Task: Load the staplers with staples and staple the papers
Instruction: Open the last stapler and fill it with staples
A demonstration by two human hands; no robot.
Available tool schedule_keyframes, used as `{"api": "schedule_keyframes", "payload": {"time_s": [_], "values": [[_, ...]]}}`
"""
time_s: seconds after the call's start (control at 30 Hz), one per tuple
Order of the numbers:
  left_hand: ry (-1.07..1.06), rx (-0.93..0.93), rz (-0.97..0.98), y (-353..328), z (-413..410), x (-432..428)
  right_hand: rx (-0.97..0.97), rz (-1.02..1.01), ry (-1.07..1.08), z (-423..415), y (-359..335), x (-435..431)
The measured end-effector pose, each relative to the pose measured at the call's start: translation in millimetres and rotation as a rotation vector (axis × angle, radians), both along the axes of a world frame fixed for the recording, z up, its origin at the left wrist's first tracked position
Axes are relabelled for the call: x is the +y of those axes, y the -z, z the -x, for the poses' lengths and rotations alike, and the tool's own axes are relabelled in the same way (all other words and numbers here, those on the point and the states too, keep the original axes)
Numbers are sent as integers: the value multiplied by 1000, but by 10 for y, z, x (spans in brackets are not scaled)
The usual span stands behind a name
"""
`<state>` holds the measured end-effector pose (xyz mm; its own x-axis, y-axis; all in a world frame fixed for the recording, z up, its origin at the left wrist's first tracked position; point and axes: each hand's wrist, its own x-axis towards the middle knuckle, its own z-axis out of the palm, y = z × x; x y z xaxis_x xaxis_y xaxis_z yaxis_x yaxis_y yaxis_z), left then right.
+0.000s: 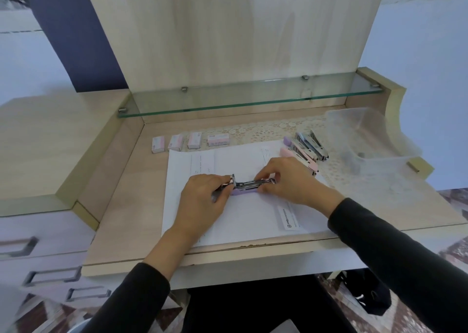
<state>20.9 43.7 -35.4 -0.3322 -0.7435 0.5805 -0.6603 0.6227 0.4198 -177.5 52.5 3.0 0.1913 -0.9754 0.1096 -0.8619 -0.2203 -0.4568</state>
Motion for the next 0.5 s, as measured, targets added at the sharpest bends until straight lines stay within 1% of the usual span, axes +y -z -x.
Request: {"api": "schedule_keyframes", "payload": {"time_s": [0.13, 0.2, 0.27, 0.37, 0.5], "values": [[33, 72, -48, -207, -42, -132, -4, -7, -30, 13, -24, -38], [-6, 82, -70, -365, -80, -322, 24, -7, -41, 5, -34, -58], [-68, 41, -126, -490, -120, -582, 34, -10, -46, 5, -47, -77], [-139, -133, -190, -573, -143, -989, 23, -22, -67, 28, -56, -104], [-158, -460, -281, -504, -43, -1380, -6, -25, -83, 51, -41, -138]]}}
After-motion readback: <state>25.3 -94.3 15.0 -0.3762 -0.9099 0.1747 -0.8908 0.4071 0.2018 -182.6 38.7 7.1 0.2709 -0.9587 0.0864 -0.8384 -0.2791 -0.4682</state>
